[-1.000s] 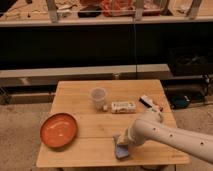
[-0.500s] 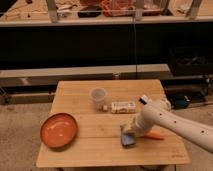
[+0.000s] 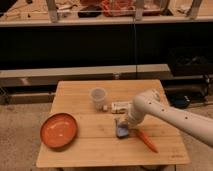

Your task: Wipe the white sponge on the table

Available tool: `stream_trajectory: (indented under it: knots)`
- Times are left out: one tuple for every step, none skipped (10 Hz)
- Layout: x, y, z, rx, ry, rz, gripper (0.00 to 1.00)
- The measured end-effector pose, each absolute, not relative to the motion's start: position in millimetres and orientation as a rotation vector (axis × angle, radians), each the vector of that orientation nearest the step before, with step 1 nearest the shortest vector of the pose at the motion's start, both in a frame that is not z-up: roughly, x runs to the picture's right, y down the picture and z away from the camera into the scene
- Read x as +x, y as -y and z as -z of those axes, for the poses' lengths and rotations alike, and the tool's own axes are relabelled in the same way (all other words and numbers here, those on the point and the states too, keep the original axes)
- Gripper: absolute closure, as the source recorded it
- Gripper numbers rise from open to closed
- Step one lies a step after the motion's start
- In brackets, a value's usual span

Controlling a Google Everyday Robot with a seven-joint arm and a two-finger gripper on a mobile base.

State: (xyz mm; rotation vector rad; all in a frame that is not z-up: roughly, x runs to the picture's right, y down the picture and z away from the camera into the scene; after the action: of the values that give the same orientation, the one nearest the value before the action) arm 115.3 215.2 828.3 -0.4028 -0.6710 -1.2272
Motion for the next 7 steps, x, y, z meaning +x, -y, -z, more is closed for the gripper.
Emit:
stream_trajectory:
  knots:
    - [109,-213,-830,-0.401,0.675,1.239,1.00]
    - [97,-210,-832,-0.400,0.682,1.258,1.00]
    - [87,-209,-834,-0.401,0.688,1.273,1.00]
    - [71,-208,-835,-0.401,0.696,1.296,1.00]
    - [53,-209,-836,-0.402,0.708,1.325,1.00]
    - [38,-211,-837,-0.401,0.721,1.352,1.00]
    - [24,-216,-836,-0.401,0.734,1.379,1.00]
